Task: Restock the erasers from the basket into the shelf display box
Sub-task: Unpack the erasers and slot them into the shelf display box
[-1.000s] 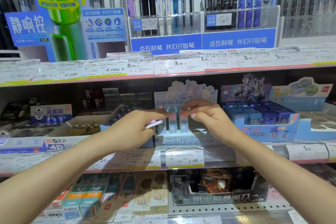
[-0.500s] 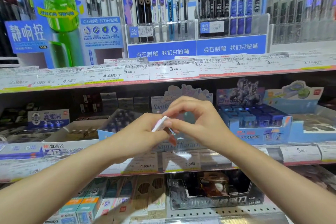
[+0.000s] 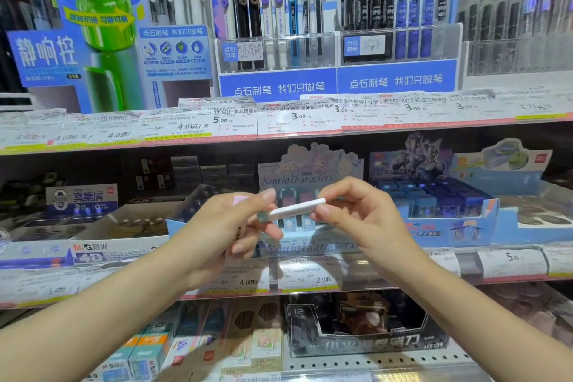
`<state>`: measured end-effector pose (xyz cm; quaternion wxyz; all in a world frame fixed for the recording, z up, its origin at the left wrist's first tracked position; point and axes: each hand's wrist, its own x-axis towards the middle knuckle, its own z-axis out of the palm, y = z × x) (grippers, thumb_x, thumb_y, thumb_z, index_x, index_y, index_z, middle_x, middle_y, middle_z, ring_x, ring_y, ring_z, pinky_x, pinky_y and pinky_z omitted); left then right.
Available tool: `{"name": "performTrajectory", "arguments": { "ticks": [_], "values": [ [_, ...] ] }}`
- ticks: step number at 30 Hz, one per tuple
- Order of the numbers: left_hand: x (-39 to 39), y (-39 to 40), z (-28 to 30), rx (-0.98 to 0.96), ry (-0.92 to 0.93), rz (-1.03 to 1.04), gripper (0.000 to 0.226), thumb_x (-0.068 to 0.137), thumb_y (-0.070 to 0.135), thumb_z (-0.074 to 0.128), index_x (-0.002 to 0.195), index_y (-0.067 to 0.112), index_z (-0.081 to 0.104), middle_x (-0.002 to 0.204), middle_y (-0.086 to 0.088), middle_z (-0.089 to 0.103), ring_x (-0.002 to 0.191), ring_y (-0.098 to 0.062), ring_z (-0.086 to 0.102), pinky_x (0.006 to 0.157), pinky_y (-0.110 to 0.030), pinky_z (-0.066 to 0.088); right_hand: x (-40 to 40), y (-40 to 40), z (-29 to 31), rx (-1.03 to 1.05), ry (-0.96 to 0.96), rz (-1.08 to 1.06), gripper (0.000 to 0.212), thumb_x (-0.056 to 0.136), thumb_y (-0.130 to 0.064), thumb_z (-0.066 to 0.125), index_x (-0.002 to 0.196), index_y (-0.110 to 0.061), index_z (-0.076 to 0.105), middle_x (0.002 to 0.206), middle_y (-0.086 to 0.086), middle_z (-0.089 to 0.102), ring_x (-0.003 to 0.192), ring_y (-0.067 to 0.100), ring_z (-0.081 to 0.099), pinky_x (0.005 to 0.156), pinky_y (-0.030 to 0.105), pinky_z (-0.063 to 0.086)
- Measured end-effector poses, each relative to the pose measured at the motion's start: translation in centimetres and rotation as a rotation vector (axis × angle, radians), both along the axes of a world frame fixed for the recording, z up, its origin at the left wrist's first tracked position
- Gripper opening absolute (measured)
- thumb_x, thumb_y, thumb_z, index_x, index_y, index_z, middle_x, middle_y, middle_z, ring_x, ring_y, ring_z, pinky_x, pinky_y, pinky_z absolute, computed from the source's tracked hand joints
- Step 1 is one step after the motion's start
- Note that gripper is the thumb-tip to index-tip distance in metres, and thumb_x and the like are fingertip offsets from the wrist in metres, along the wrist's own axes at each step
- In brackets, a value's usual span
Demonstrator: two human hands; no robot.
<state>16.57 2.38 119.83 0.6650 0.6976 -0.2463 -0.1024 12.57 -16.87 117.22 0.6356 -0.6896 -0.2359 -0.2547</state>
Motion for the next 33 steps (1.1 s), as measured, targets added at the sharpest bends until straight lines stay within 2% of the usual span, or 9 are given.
{"name": "performTrajectory", "arguments": {
  "ticks": [4, 9, 15, 17, 19, 22, 25, 28, 33],
  "values": [
    [0.4, 0.0, 0.0, -0.059, 0.060, 0.015, 0.007, 0.085, 0.002, 0.055, 0.081, -0.002, 0.058, 0.043, -0.002, 0.056, 0.030, -0.003, 0.024, 0.036, -0.015, 0.020, 0.0, -0.1, -0.9, -0.051, -0.043, 0.057, 0.014, 0.072, -0.003, 0.068, 0.073, -0.017, 0.067, 0.082, -0.007, 0.066, 0.076, 0.010, 0.063, 0.072, 0.018, 0.050],
    [0.7, 0.4, 0.3, 0.063, -0.101, 0.009, 0.005, 0.081, -0.005, 0.062, 0.076, -0.003, 0.064, 0.040, 0.004, 0.052, 0.034, -0.005, 0.029, 0.038, -0.015, 0.024, -0.3, -0.5, -0.1, -0.198, 0.082, 0.073, 0.015, 0.072, -0.013, 0.066, 0.088, -0.011, 0.066, 0.088, 0.000, 0.068, 0.083, 0.015, 0.064, 0.077, 0.020, 0.051],
    [0.2, -0.5, 0.4, 0.230, -0.315, -0.052, 0.011, 0.072, 0.004, 0.076, 0.076, -0.002, 0.067, 0.058, -0.012, 0.049, 0.037, -0.004, 0.034, 0.038, -0.013, 0.027, 0.3, 0.2, 1.7, -0.377, 0.251, 0.111, 0.034, 0.077, 0.003, 0.068, 0.107, -0.009, 0.058, 0.081, 0.005, 0.068, 0.061, 0.010, 0.058, 0.066, 0.018, 0.049],
    [0.3, -0.7, 0.5, 0.219, -0.350, -0.046, 0.005, 0.082, 0.004, 0.066, 0.082, 0.000, 0.067, 0.056, -0.006, 0.054, 0.037, -0.003, 0.034, 0.039, -0.012, 0.029, 0.3, -0.1, 2.3, -0.443, 0.265, 0.121, 0.039, 0.077, 0.005, 0.067, 0.112, -0.010, 0.057, 0.081, 0.007, 0.066, 0.066, 0.012, 0.058, 0.072, 0.022, 0.050],
    [0.6, -0.6, 0.4, 0.257, -0.479, -0.015, 0.017, 0.092, 0.011, 0.052, 0.092, 0.006, 0.069, 0.056, 0.004, 0.062, 0.039, -0.003, 0.039, 0.043, -0.013, 0.033, 0.6, -0.8, 2.8, -0.486, 0.257, 0.106, 0.044, 0.080, 0.003, 0.065, 0.118, -0.017, 0.056, 0.084, 0.006, 0.064, 0.072, 0.014, 0.059, 0.076, 0.028, 0.049],
    [1.6, 0.2, 0.1, 0.484, -0.836, 0.121, 0.024, 0.096, 0.019, 0.045, 0.104, 0.016, 0.067, 0.084, 0.010, 0.070, 0.062, -0.002, 0.059, 0.061, -0.010, 0.043, 1.6, -2.2, 3.3, -0.506, 0.174, -0.091, 0.040, 0.083, -0.001, 0.062, 0.119, -0.017, 0.056, 0.086, -0.001, 0.060, 0.075, 0.015, 0.058, 0.074, 0.034, 0.048],
    [2.3, 0.6, -0.2, 0.694, -1.075, 0.089, 0.035, 0.093, 0.030, 0.038, 0.112, 0.018, 0.065, 0.107, 0.006, 0.066, 0.100, -0.009, 0.059, 0.087, -0.018, 0.043, 3.0, -3.1, 3.2, -0.490, 0.022, -0.338, 0.041, 0.082, 0.001, 0.061, 0.108, -0.030, 0.056, 0.084, -0.003, 0.056, 0.076, 0.019, 0.058, 0.075, 0.034, 0.051],
    [2.6, 0.4, -0.5, 0.833, -1.124, 0.068, 0.050, 0.086, 0.042, 0.026, 0.118, 0.024, 0.061, 0.113, 0.003, 0.064, 0.106, -0.017, 0.056, 0.090, -0.034, 0.043, 4.5, -3.0, 2.2, -0.460, -0.048, -0.497, 0.036, 0.083, -0.001, 0.061, 0.107, -0.028, 0.053, 0.080, -0.008, 0.053, 0.071, 0.019, 0.057, 0.072, 0.032, 0.050],
    [2.9, -0.3, -0.4, 0.900, -1.206, 0.105, 0.054, 0.088, 0.047, 0.023, 0.129, 0.029, 0.052, 0.112, 0.002, 0.065, 0.102, -0.022, 0.057, 0.085, -0.036, 0.046, 5.9, -2.4, 1.2, -0.542, -0.096, -0.562, 0.032, 0.086, -0.002, 0.057, 0.115, -0.016, 0.052, 0.086, 0.003, 0.057, 0.080, 0.026, 0.060, 0.077, 0.036, 0.050]
  ]
}}
